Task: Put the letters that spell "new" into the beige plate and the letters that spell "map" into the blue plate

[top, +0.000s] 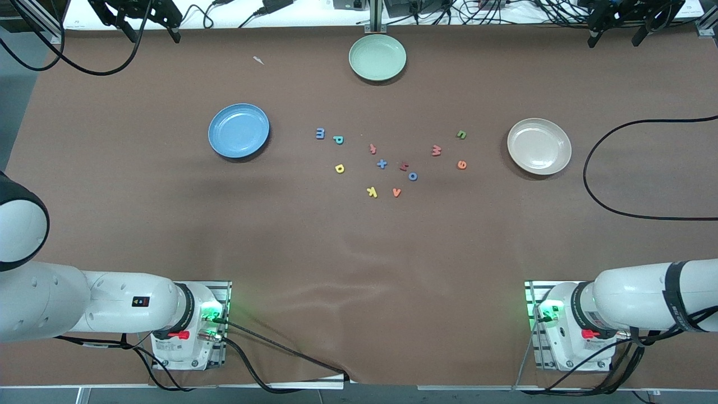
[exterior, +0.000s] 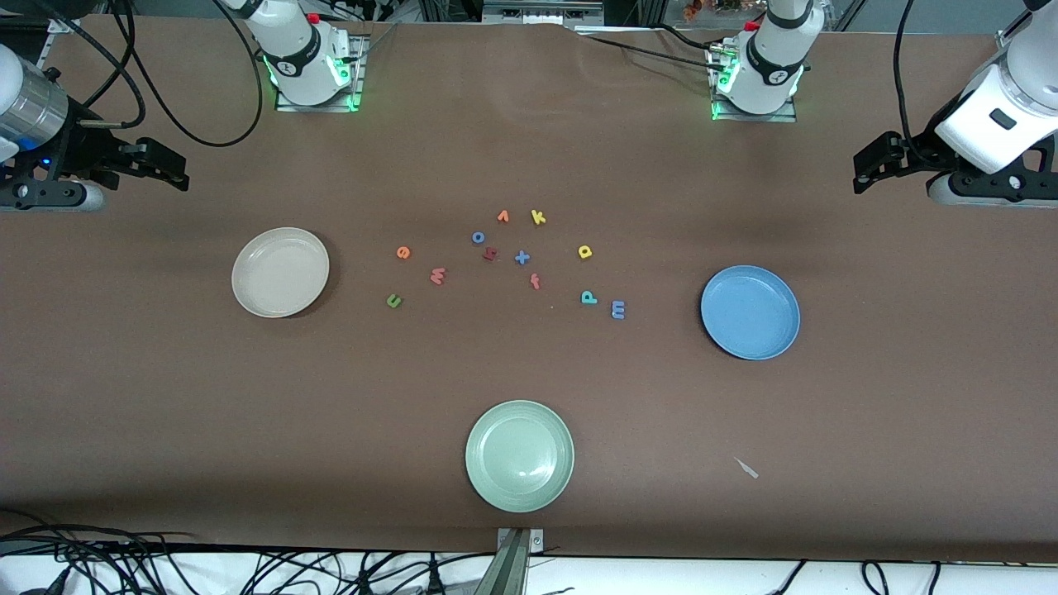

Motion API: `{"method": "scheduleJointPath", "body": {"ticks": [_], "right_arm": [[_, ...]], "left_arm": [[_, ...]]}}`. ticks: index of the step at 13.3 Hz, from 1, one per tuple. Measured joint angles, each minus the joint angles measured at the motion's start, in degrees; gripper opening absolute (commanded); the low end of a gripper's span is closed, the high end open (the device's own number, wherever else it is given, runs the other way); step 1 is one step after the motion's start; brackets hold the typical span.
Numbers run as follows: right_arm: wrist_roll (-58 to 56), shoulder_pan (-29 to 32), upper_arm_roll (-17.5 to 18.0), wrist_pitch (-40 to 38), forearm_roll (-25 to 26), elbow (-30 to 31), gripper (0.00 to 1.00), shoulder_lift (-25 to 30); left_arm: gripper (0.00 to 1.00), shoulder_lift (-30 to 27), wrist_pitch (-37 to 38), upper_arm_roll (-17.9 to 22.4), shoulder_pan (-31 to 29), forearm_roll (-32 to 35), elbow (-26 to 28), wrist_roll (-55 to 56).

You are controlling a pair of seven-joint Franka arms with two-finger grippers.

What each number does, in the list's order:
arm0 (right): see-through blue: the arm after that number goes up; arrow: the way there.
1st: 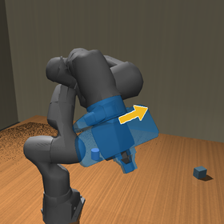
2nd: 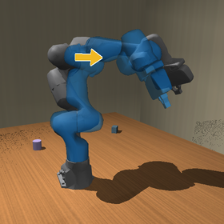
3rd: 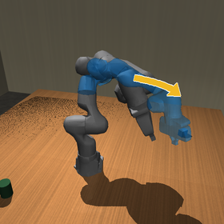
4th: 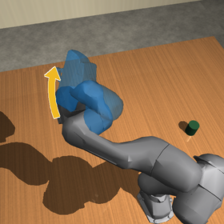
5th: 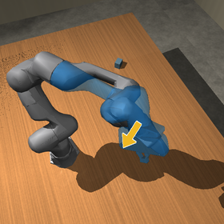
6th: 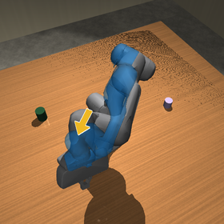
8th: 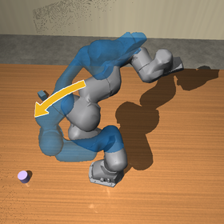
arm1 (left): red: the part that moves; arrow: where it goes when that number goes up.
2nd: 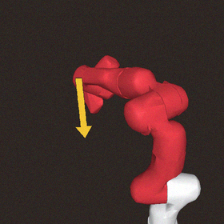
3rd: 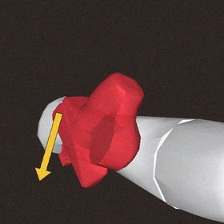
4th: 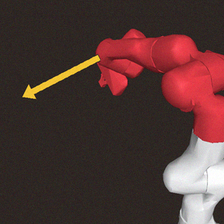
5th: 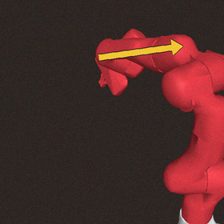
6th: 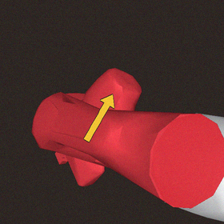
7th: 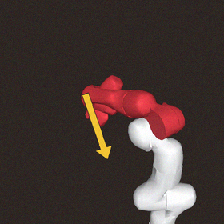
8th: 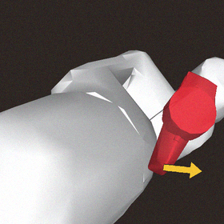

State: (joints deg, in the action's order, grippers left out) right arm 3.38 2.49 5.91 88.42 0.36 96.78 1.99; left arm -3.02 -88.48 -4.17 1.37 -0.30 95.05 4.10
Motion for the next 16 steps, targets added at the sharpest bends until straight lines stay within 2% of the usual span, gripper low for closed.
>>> {"method": "scheduleJointPath", "body": {"ticks": [5,10,12,15,16], "right_arm": [[0.0,0.0,0.0,0.0,0.0,0.0,1.00,0.0],[0.0,0.0,0.0,0.1,0.0,0.0,1.00,0.0],[0.0,0.0,0.0,0.1,0.0,0.0,1.00,-0.1],[0.0,0.0,0.0,0.2,0.0,0.0,1.00,-0.5],[0.0,0.0,0.1,0.4,0.0,0.0,1.00,-0.9]], "left_arm": [[1.00,0.2,0.0,0.0,0.0,0.0,0.0,0.0],[1.00,5.6,0.0,-0.6,1.0,0.0,-0.1,-0.3],[1.00,9.1,-0.3,-0.8,2.1,0.0,-1.5,-0.3],[1.00,18.1,-1.5,-1.4,5.7,0.0,-6.3,-0.3],[1.00,21.3,-3.9,-1.6,7.1,0.0,-7.1,-0.2]]}}
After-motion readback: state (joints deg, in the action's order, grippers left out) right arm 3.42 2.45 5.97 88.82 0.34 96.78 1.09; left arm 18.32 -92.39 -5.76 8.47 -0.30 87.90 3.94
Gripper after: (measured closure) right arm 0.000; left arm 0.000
